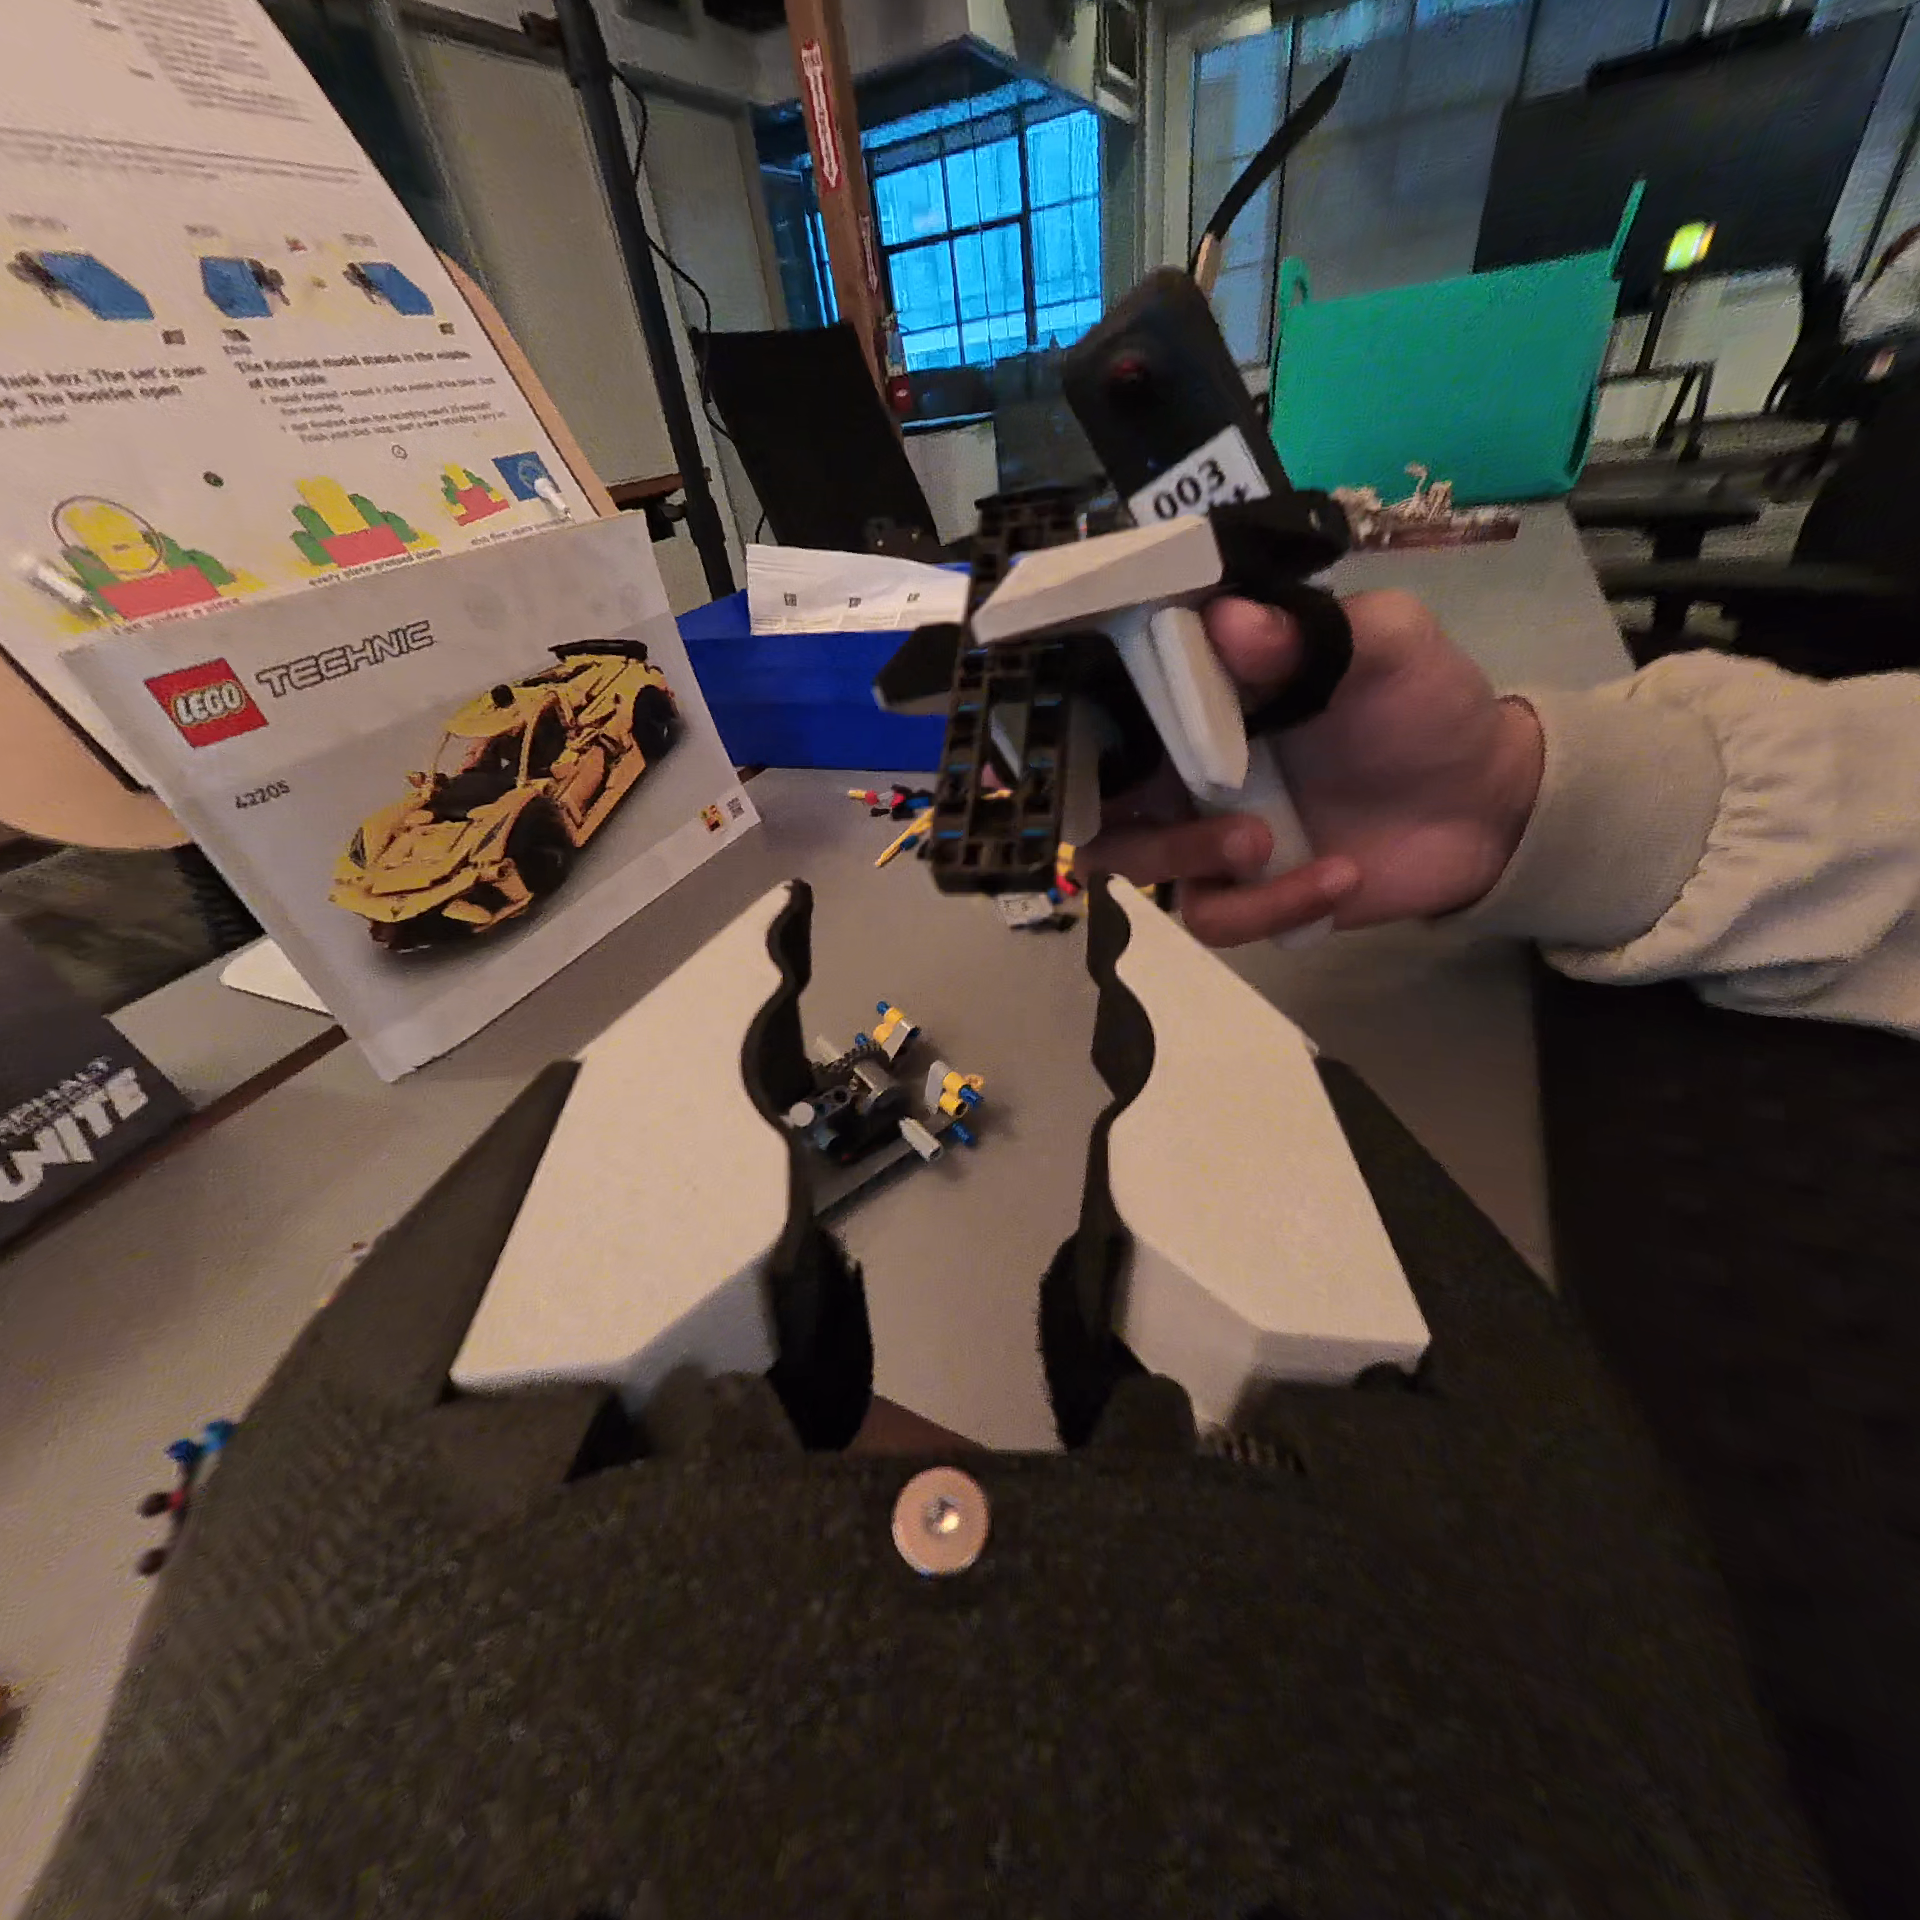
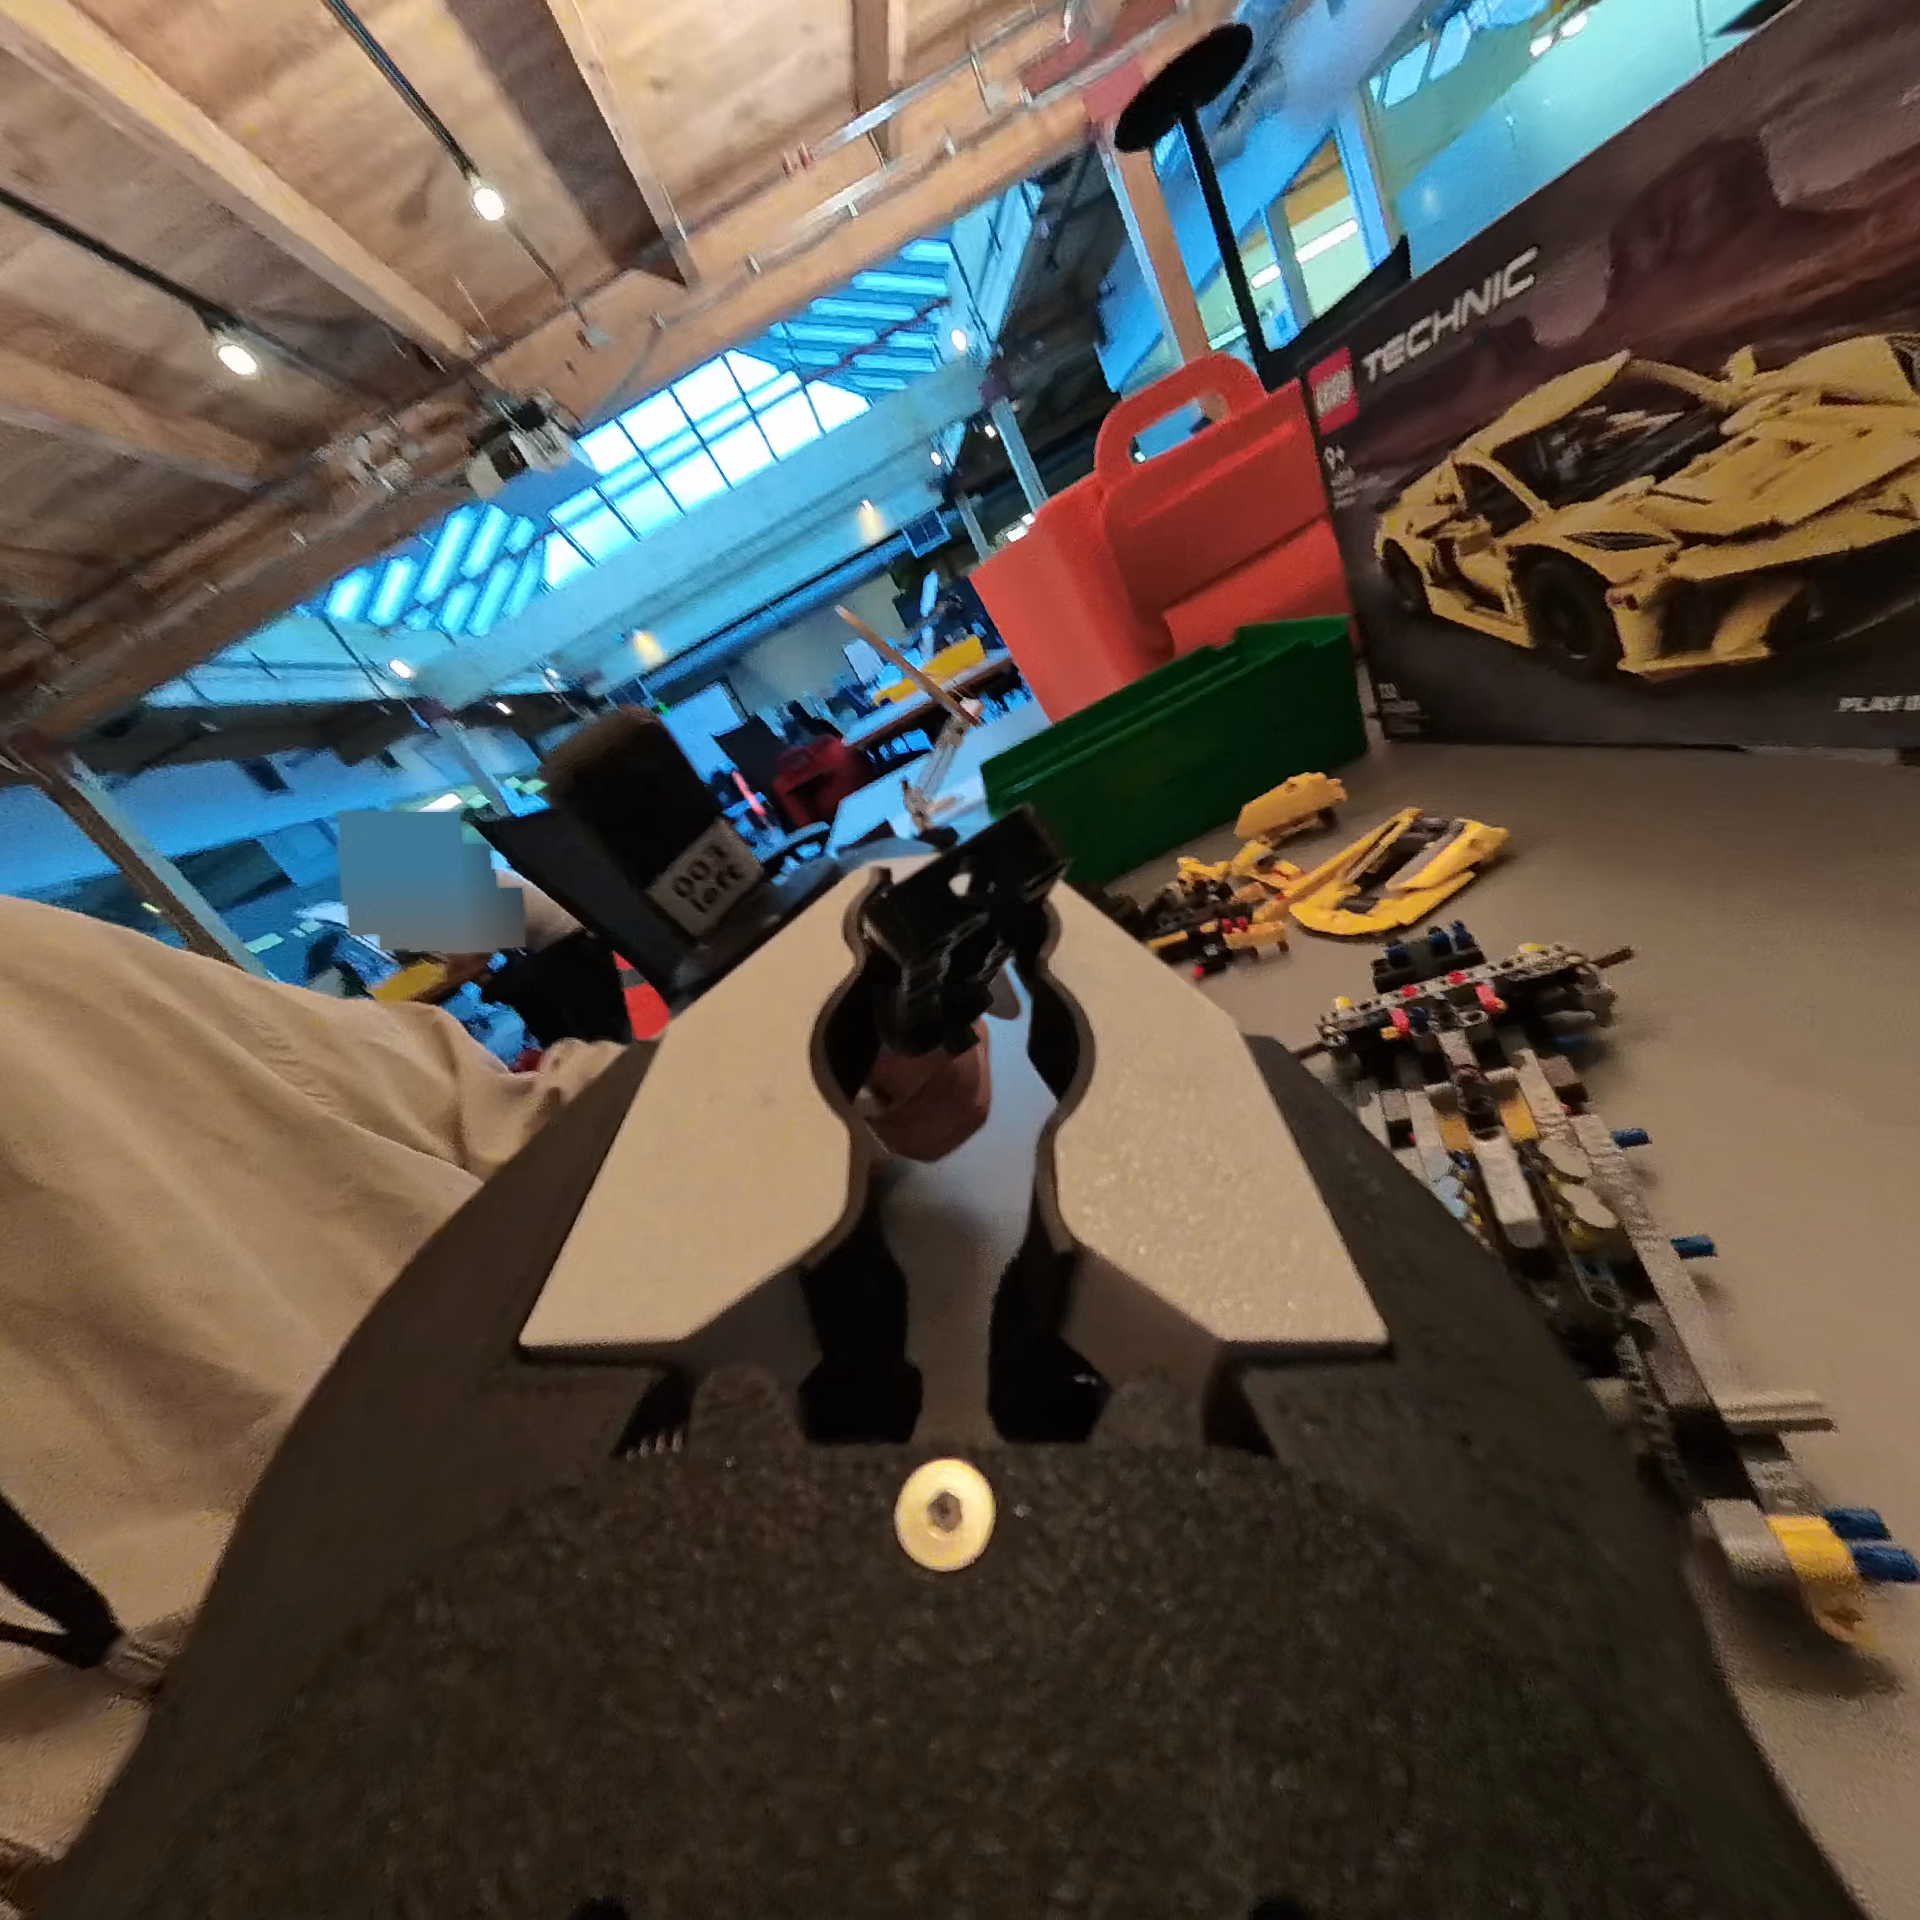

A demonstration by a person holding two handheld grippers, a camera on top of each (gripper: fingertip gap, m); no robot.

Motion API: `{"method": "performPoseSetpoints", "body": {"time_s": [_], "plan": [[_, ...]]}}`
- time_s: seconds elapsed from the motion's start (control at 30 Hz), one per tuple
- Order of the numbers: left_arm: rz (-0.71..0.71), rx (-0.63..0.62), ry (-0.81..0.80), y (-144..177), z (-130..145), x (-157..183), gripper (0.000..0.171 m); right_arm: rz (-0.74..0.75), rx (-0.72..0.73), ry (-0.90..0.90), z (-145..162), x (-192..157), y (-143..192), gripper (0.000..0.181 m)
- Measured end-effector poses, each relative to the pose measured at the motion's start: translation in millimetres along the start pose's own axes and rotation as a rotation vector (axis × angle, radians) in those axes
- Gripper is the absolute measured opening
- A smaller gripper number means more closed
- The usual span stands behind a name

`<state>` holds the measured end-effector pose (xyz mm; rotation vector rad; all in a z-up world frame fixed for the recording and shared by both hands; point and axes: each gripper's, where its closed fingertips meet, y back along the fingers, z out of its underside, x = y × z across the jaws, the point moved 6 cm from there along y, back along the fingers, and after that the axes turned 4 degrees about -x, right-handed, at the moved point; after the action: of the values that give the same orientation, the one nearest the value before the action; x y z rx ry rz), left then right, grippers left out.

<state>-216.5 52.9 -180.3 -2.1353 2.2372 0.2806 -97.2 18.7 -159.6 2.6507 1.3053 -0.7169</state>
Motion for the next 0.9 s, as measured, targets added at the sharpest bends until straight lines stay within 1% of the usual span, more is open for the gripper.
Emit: {"method": "performPoseSetpoints", "body": {"time_s": [0.1,0.13,0.17,0.23,0.3,0.33,0.4,0.47,0.5,0.53,0.57,0.63,0.67,0.7,0.73,0.77,0.83,0.87,0.9], "plan": [[-0.028,-0.048,-0.094,-4.8,4.6,8.5,0.051,0.0,-0.061,0.06,5.2,-4.9,-5.8,0.021],[-0.044,-0.05,-0.12,-5.0,4.8,9.5,0.036,0.0,-0.084,0.071,7.9,-6.0,-8.2,0.022],[-0.055,-0.054,-0.146,-5.3,5.7,9.7,0.026,0.022,-0.098,0.084,9.9,-4.9,-9.7,0.022],[-0.074,-0.06,-0.183,-5.4,6.6,9.2,0.026,0.048,-0.109,0.091,10.8,-2.9,-9.7,0.021],[-0.131,-0.071,-0.268,-4.8,6.4,7.0,0.026,0.098,-0.121,0.066,12.3,4.5,-9.5,0.022],[-0.16,-0.083,-0.331,-4.7,7.3,6.5,0.026,0.127,-0.122,0.064,12.6,8.2,-8.7,0.025],[-0.197,-0.116,-0.451,-4.2,11.1,5.9,0.026,0.192,-0.093,0.107,7.0,13.5,-2.8,0.042],[-0.187,-0.147,-0.574,-1.8,17.7,7.8,0.026,0.279,-0.108,0.223,-0.8,19.3,8.5,0.05],[-0.169,-0.163,-0.631,-0.4,21.9,9.6,0.026,0.316,-0.161,0.308,-4.5,20.4,14.3,0.054],[-0.149,-0.188,-0.681,0.7,26.8,11.4,0.026,0.344,-0.258,0.384,-5.6,19.2,19.1,0.05],[-0.133,-0.207,-0.718,1.3,30.7,13.3,0.026,0.332,-0.388,0.448,-1.8,15.0,20.4,0.048],[-0.086,-0.211,-0.733,0.8,33.6,19.5,0.026,0.295,-0.634,0.491,16.0,6.7,16.1,0.064],[-0.062,-0.211,-0.727,0.0,34.4,22.8,0.026,0.289,-0.7,0.515,24.9,4.4,11.0,0.061],[-0.052,-0.234,-0.732,-0.8,37.5,23.9,0.025,0.281,-0.732,0.535,32.8,3.1,4.9,0.056],[-0.048,-0.265,-0.749,-1.4,42.2,22.8,0.025,0.272,-0.778,0.552,40.0,3.0,1.9,0.04],[-0.042,-0.276,-0.767,-1.4,45.7,22.1,0.025,0.286,-0.798,0.568,43.8,4.9,0.6,0.04],[-0.024,-0.28,-0.767,-1.9,47.8,22.3,0.026,0.246,-0.788,0.552,47.9,3.8,0.9,0.032],[-0.009,-0.287,-0.762,-2.7,49.1,22.9,0.026,0.24,-0.767,0.541,46.9,4.3,1.6,0.036],[0.0,-0.3,-0.768,-3.2,51.2,23.8,0.026,0.248,-0.751,0.525,44.6,6.0,3.4,0.036]]}}
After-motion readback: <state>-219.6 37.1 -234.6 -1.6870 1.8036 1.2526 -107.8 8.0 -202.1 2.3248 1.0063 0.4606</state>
